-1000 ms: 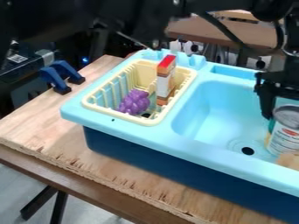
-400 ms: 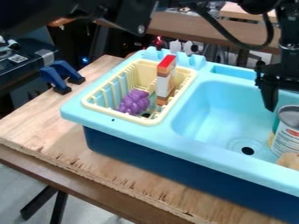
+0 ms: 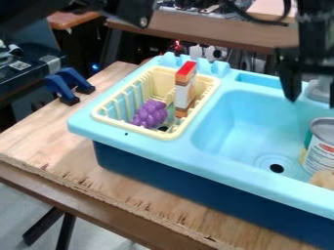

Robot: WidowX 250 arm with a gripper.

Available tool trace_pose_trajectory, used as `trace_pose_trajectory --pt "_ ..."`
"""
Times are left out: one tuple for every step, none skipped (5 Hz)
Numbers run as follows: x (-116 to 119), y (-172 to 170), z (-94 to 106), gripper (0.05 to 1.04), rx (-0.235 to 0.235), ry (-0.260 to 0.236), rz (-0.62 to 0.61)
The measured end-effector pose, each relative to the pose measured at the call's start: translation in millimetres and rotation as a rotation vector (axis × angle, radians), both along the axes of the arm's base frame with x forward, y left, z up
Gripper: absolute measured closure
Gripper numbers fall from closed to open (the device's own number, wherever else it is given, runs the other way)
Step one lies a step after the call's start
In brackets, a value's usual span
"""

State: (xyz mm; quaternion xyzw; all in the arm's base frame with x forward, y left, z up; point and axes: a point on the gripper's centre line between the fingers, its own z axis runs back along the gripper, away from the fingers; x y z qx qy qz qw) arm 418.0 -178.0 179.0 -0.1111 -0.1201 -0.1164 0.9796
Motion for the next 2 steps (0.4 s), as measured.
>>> trace_pose_trajectory --pt "-32 13 30.9 0.082 -0.012 0.2 -0.064" --pt "-65 17 22.3 0.082 0.007 0.427 -0.077"
